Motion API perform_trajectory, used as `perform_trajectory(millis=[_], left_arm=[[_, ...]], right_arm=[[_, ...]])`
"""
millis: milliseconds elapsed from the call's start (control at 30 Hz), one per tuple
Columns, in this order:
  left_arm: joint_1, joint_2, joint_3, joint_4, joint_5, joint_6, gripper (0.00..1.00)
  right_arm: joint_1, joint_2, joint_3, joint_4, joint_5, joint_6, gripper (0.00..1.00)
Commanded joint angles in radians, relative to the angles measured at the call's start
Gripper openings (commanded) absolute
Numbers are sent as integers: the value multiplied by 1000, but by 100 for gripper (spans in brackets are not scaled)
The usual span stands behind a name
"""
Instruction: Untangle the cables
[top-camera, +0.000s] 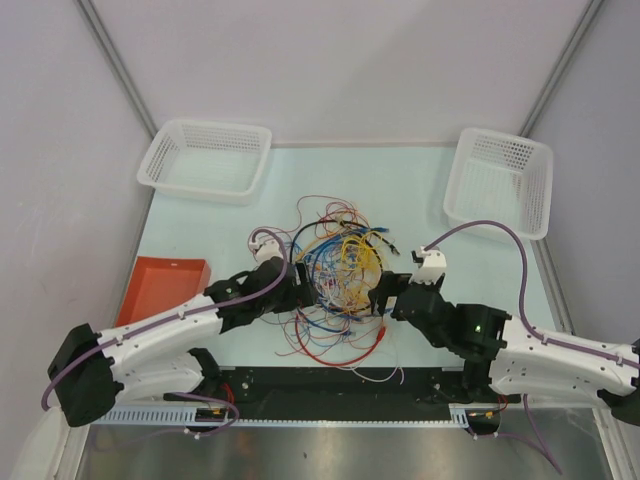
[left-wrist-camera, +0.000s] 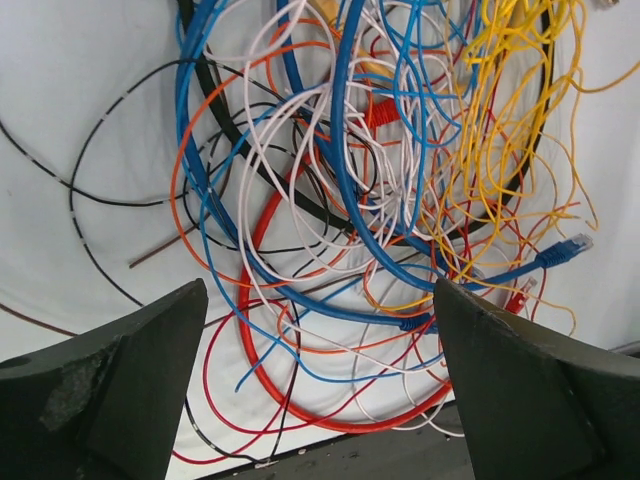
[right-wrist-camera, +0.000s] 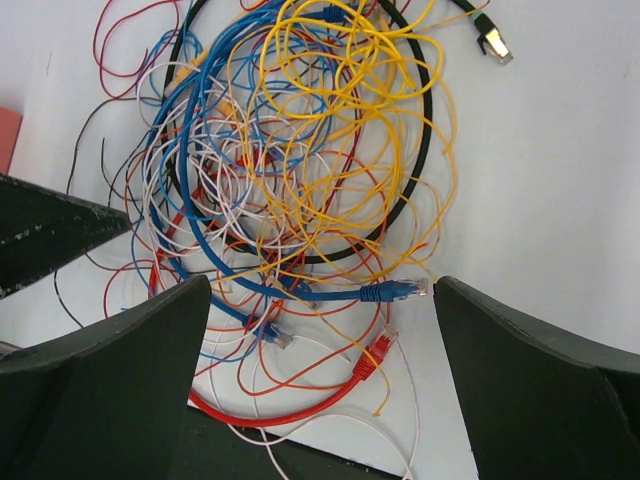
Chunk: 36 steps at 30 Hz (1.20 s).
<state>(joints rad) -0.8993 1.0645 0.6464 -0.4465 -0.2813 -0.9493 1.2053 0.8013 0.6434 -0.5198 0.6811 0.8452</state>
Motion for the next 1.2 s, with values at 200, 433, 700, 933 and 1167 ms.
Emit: perform_trajectory(millis=[200,433,700,933,1167], left_arm=[[11,18,-70,199,44,-35,95],[83,176,-79,282,108,-100,80],[138,328,-41,336,157,-57,51],[138,284,148,206,100,95,0],[134,98,412,71,21,351,0]], right_arm=[[5,38,2,4,41,26,99],[5,9,2,-39,55,43,99],[5,-22,2,-100,70,69,99],[5,-60,2,-115,78,71,98],[2,-152,30,-114,124,5,97]])
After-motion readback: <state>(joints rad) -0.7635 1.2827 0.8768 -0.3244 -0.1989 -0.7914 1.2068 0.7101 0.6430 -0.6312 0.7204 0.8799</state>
